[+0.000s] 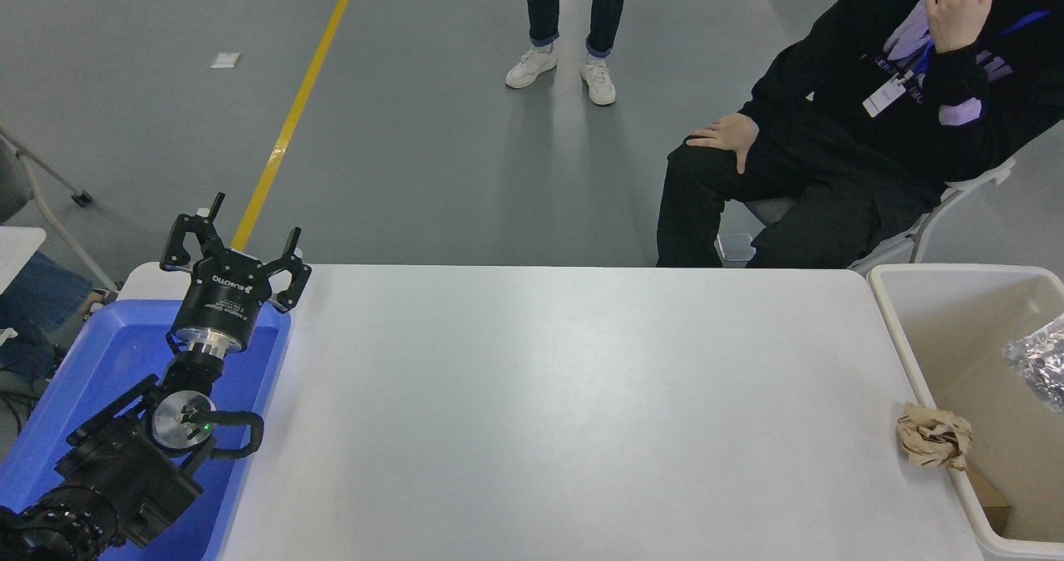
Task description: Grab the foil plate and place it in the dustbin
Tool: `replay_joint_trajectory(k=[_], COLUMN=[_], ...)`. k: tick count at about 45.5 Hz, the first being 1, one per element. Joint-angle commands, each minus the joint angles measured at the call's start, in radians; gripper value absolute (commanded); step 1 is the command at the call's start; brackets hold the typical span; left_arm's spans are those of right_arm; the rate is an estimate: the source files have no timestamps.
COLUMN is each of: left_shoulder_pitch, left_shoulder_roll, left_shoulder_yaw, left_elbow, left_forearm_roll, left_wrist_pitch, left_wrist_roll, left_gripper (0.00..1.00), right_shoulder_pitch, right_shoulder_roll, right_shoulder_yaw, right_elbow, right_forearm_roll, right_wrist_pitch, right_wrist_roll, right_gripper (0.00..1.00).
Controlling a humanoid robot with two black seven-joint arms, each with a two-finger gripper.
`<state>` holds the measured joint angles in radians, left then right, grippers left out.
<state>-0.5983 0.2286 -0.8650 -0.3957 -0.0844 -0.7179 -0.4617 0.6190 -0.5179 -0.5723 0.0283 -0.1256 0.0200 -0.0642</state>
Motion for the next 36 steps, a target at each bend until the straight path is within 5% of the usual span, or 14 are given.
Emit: replay_joint_trajectory(k=[1, 6, 10, 36], left_shoulder_pitch=[0.000, 0.000, -0.002, 0.000], left_shoulder_roll=[0.000, 0.000, 0.000, 0.000], left_shoulder_yaw=[0.000, 0.000, 0.000, 0.000], left_elbow=[0.000, 0.000, 0.000, 0.000], left_forearm_roll=[0.000, 0.000, 0.000, 0.000], left_wrist_pitch=[0.000, 0.000, 0.000, 0.000], left_wrist_roll=[0.000, 0.000, 0.000, 0.000], left_gripper=[0.98, 0.98, 0.98, 0.98], right_shoulder_pitch=[-0.010, -0.012, -0.010, 0.002], right_shoulder_roll=[0.004, 0.004, 0.001, -0.004], right_shoulder_yaw=[0.002, 0.006, 0.015, 0.020], right_elbow=[-0.008, 0.001, 0.007, 0.010], right_forearm_roll=[0.001, 0.008, 0.009, 0.011], right_wrist_pitch=[-0.034, -0.155, -0.196, -0.196], right_wrist_roll=[0.000, 0.003, 0.006, 0.006], right_gripper=[0.43, 0.82, 0.96, 0.98])
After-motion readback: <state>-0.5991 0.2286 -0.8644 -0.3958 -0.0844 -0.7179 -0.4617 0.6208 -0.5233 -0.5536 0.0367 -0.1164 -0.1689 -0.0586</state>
